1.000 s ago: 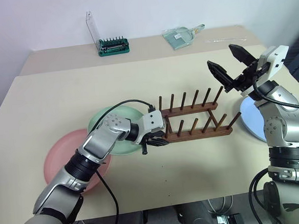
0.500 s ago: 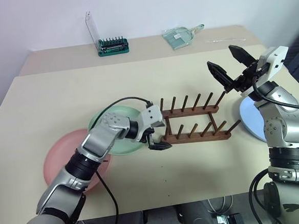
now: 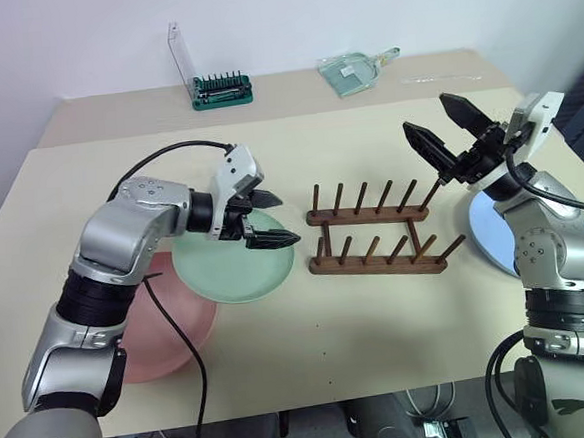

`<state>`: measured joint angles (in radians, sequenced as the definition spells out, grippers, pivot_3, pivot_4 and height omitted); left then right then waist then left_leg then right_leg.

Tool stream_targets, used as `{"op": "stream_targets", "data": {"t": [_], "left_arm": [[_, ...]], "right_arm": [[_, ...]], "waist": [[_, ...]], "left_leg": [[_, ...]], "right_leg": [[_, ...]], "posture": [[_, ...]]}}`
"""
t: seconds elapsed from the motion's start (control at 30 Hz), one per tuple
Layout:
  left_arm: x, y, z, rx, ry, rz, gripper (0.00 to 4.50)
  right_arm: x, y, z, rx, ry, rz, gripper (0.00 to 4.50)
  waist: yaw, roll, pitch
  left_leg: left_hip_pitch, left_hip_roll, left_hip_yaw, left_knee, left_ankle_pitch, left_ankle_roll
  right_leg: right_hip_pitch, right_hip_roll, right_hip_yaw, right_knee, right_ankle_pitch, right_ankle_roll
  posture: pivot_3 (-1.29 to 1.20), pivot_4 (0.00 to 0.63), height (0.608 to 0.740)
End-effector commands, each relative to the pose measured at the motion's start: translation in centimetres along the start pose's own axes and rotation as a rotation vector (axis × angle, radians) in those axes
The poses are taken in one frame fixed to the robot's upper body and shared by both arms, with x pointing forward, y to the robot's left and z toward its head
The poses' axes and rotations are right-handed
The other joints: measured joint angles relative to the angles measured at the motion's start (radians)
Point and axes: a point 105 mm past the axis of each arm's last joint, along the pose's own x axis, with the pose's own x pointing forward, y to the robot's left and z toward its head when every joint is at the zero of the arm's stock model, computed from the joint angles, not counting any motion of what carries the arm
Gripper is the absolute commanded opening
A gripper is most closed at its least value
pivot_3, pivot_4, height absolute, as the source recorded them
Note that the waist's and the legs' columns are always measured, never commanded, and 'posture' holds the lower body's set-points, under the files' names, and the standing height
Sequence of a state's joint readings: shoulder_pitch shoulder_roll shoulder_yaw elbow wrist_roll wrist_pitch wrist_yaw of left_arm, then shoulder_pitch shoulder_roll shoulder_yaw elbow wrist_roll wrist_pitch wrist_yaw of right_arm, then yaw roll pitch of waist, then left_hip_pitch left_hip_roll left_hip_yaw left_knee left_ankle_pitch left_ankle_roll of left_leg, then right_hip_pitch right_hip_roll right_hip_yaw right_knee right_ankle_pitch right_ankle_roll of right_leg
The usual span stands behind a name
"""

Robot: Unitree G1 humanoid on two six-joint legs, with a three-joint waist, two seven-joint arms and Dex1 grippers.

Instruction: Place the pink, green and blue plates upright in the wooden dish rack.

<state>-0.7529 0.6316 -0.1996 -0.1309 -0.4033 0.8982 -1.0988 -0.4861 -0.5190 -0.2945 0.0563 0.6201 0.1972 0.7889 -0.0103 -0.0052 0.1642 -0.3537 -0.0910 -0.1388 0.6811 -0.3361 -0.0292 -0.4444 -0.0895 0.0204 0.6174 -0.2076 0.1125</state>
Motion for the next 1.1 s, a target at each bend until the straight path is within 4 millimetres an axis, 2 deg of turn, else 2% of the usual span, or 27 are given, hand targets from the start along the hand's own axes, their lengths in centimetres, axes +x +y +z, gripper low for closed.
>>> {"op": "stream_targets", "data": {"t": [0.03, 0.23, 0.4, 0.5, 0.6, 0.7, 0.73, 0.77, 0.9, 1.0, 1.03, 1.1], "left_arm": [[-0.5, -0.7, 1.1, 0.037, -0.047, -0.012, 4.47], [-0.4, -0.9, 1.1, 0.033, -0.06, -0.018, 4.47], [-0.1, -1.2, 0.9, 0.055, -0.051, -0.026, 4.47], [0.0, -1.4, 0.8, 0.064, -0.055, -0.037, 4.47], [0.1, -1.8, 0.9, 0.045, -0.068, -0.058, 4.47], [0.4, -2.9, 0.8, 0.009, -0.071, -0.111, 4.47], [0.4, -3.2, 0.8, -0.008, -0.074, -0.131, 3.95], [0.6, -3.7, 0.7, -0.023, -0.074, -0.151, 3.64], [1.4, -4.6, 0.0, -0.069, -0.061, -0.182, 1.68], [2.1, -5.3, -1.0, -0.089, -0.038, -0.202, 0.09], [2.3, -5.8, -1.5, -0.096, -0.022, -0.224, 0.0], [2.6, -6.6, -2.2, -0.106, -0.002, -0.259, 0.0]], "right_arm": [[-1.6, 1.8, 2.8, -0.001, -0.053, 0.15, 4.5], [-4.5, 3.0, 3.0, -0.018, 0.043, 0.278, 4.5], [-8.4, 3.7, 2.7, -0.052, 0.235, 0.401, 4.5], [-10.4, 3.3, 2.7, -0.035, 0.331, 0.411, 4.5], [-11.6, 3.0, 2.7, -0.023, 0.377, 0.385, 4.5], [-12.4, 4.5, 2.1, 0.036, 0.421, 0.395, 4.5], [-12.8, 5.0, 1.7, 0.051, 0.448, 0.405, 4.5], [-13.2, 5.4, 0.9, 0.055, 0.471, 0.396, 4.5], [-14.4, 6.9, -1.5, 0.116, 0.535, 0.363, 3.19], [-14.2, 7.3, -2.3, 0.096, 0.54, 0.352, 1.62], [-14.1, 7.3, -2.4, 0.085, 0.542, 0.35, 1.26], [-14.1, 7.5, -3.0, 0.087, 0.558, 0.361, 0.22]], "waist": [[0.005, 0.0, 0.0], [0.0, 0.0, 0.0], [0.003, 0.0, 0.0], [0.003, 0.0, 0.0], [0.003, 0.0, 0.0], [0.003, 0.0, 0.0], [0.004, 0.0, 0.0], [0.005, 0.0, 0.0], [0.012, 0.0, 0.0], [0.019, 0.0, 0.0], [0.02, 0.0, 0.0], [0.022, 0.0, 0.0]], "left_leg": [[0.0, 0.0, 0.0, 0.0, 0.0, 0.0], [0.0, 0.0, 0.0, 0.0, -0.001, 0.001], [-0.001, 0.0, 0.001, 0.0, -0.001, 0.002], [0.0, 0.0, 0.001, 0.001, -0.001, 0.002], [0.0, 0.0, 0.001, 0.001, -0.001, 0.002], [0.0, 0.0, 0.001, 0.001, -0.001, 0.002], [0.0, 0.001, 0.001, 0.001, -0.001, 0.002], [0.0, 0.001, 0.001, 0.001, -0.001, 0.002], [0.0, 0.0, 0.001, 0.002, -0.001, 0.002], [0.001, 0.0, 0.002, 0.002, -0.001, 0.002], [0.002, 0.0, 0.003, 0.002, -0.001, 0.002], [0.003, 0.001, 0.003, 0.002, -0.001, 0.002]], "right_leg": [[0.0, 0.0, 0.0, 0.0, 0.0, 0.0], [0.001, 0.0, 0.0, -0.002, 0.001, 0.001], [0.001, 0.0, 0.0, -0.002, 0.001, 0.001], [0.001, 0.0, 0.0, -0.002, 0.001, 0.001], [0.002, 0.0, 0.0, -0.002, 0.001, 0.001], [0.002, 0.0, 0.0, -0.002, 0.001, 0.001], [0.002, 0.0, 0.0, -0.002, 0.001, 0.001], [0.002, 0.0, 0.0, -0.002, 0.001, 0.001], [0.003, 0.0, 0.0, -0.002, 0.001, 0.002], [0.003, 0.0, 0.001, -0.002, 0.001, 0.002], [0.004, 0.0, 0.001, -0.003, 0.001, 0.002], [0.004, 0.0, 0.002, -0.002, 0.001, 0.002]], "posture": [[0.0, 0.15, 0.74], [0.0, 0.15, 0.74], [0.0, 0.15, 0.74], [0.0, 0.15, 0.74], [0.0, 0.15, 0.74], [0.0, 0.15, 0.74], [0.0, 0.15, 0.74], [0.0, 0.15, 0.74], [0.0, 0.15, 0.74], [0.0, 0.15, 0.74], [0.0, 0.15, 0.74], [0.0, 0.15, 0.74]]}}
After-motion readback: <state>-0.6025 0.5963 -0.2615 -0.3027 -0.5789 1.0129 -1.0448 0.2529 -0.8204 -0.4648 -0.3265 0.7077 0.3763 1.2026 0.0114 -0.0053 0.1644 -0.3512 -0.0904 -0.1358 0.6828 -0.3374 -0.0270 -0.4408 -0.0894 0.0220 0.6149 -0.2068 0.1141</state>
